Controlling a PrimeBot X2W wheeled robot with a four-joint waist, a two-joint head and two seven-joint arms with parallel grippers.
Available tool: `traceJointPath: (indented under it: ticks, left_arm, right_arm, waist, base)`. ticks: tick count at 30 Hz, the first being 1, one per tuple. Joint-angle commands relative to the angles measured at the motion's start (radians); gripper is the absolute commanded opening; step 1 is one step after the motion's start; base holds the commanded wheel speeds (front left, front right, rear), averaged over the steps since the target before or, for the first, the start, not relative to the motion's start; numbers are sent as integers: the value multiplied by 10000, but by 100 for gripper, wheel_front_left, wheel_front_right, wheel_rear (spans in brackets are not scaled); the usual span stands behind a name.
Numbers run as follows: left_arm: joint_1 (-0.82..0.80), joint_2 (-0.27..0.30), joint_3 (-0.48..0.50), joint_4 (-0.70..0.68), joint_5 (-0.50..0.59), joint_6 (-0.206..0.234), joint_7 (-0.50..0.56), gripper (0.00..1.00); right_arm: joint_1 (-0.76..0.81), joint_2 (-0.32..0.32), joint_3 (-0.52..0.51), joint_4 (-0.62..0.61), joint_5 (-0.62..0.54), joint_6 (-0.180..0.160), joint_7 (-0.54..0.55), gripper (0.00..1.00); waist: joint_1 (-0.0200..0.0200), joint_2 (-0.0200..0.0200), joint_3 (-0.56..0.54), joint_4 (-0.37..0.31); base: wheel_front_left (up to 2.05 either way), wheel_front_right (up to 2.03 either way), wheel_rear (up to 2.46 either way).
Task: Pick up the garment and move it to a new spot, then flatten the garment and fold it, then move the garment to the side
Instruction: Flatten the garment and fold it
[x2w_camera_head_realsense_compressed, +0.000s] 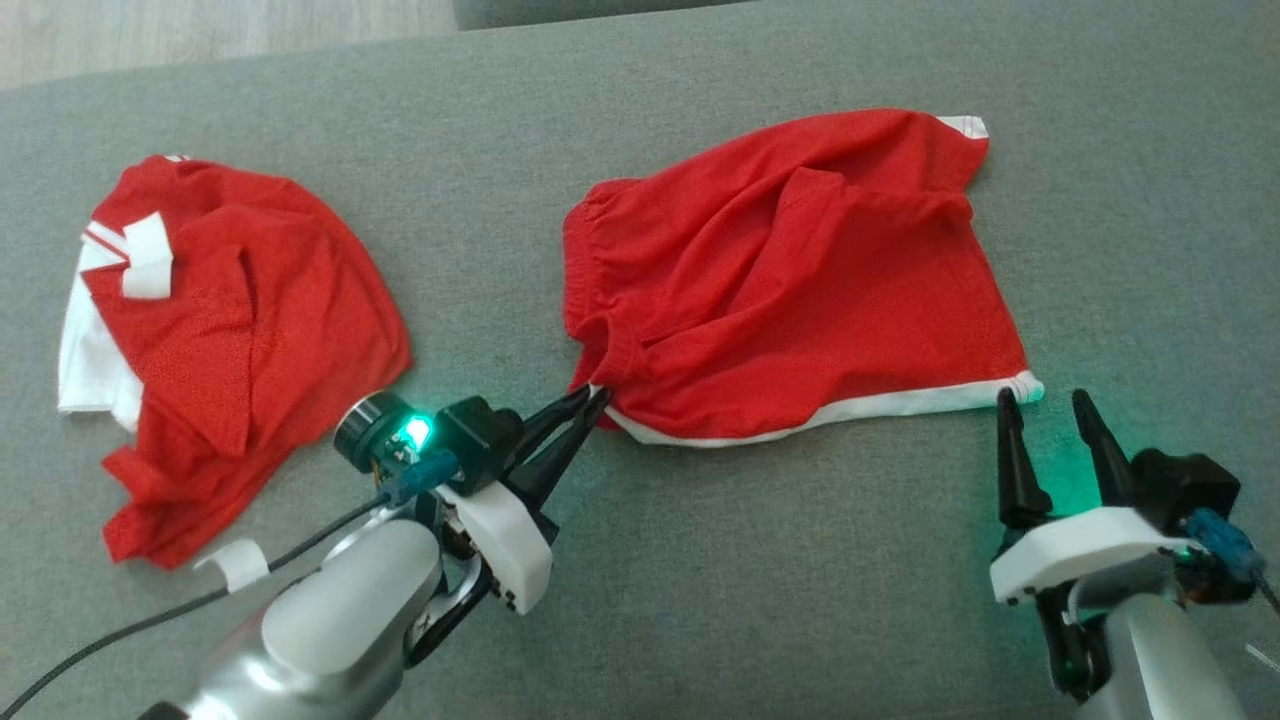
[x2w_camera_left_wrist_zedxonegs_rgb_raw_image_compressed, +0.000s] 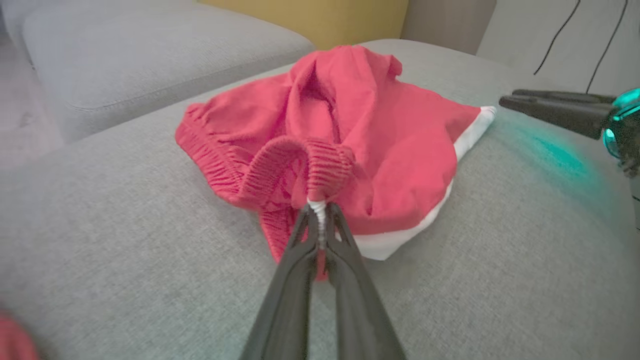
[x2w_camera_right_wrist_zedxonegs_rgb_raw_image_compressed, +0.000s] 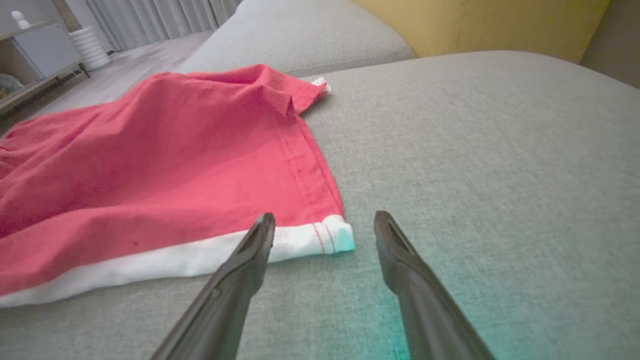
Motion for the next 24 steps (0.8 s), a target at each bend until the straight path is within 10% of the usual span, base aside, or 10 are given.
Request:
traceJointPath:
  ticks: [1,24]
  left_arm:
    - [-308,315,394,-325,-65,132,-157,0]
    - [72,417,265,-1144,-239,609,-49,0]
  right_arm:
    - [-245,-64,110,-143,-115,-7,55,100]
    - [-1843,-64,-429,3217,296,-7,18,100]
  waist:
    - [0,0,-33,48]
    - [0,0,-258,335]
  base:
    - [0,0,0]
    - [0,0,0]
